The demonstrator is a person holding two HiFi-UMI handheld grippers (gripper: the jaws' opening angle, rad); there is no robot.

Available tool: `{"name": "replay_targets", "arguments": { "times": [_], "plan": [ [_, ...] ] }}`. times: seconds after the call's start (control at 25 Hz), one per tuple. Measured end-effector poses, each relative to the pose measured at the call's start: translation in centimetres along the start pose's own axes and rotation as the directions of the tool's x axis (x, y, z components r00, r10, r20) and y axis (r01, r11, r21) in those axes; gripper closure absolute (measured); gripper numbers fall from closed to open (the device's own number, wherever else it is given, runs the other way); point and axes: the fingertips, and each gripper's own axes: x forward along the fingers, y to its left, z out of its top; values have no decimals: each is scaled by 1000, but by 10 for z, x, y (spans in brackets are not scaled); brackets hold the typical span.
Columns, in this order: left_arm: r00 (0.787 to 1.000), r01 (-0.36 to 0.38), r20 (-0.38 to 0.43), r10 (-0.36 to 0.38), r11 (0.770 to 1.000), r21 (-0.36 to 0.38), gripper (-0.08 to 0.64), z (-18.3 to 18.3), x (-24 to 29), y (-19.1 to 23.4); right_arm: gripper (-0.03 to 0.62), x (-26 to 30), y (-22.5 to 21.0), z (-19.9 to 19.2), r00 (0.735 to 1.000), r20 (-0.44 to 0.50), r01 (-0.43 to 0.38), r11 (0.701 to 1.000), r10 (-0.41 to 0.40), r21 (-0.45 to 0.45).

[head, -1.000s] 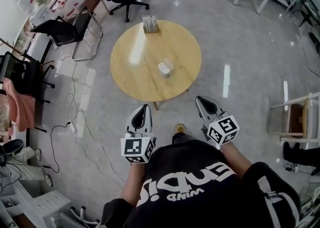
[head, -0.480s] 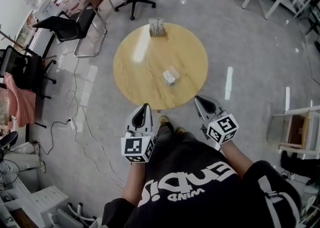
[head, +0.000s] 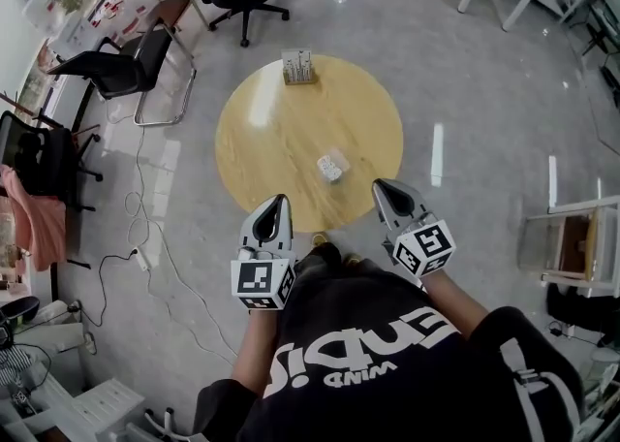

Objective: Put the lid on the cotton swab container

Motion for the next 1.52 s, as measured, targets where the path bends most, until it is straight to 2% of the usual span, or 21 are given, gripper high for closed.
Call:
{"name": "replay_targets", "arguments": {
  "times": [0.28, 0.32, 0.4, 0.48, 0.56, 0.64, 1.04, 1.52],
  "plan": [
    [999, 37, 2, -37, 999, -6, 549, 6, 19, 6, 586, 17, 2, 3, 1000, -1, -26, 1000, 26, 17],
    [999, 42, 2, -42, 999, -5, 549, 6, 21, 6, 568, 20, 3, 3, 999, -9, -33, 999, 34, 23],
    [999, 51, 0, -51, 999, -5, 549, 6, 25, 6, 462, 24, 3, -1, 998, -26, -50, 998, 51, 34],
    [998, 58, -1, -58, 998, -4, 549, 6, 28, 5, 406, 28, 3, -2, 999, -20, -48, 999, 48, 26],
    [998, 64, -3, -64, 998, 0, 549, 7, 31, 5, 310, 30, 1, 0, 999, 3, -39, 999, 39, 11],
    [998, 69, -3, -69, 998, 1, 549, 8, 33, 6, 281, 33, 1, 0, 999, 7, -44, 999, 44, 2],
    [997, 81, -1, -81, 997, 7, 548, 11, 44, 10, 279, 56, -2, -25, 996, -55, -67, 997, 68, 29],
    [995, 95, -16, -95, 995, 10, 549, 6, 52, 11, 278, 92, -12, -90, 983, -168, -77, 997, 80, 25]
  ]
}}
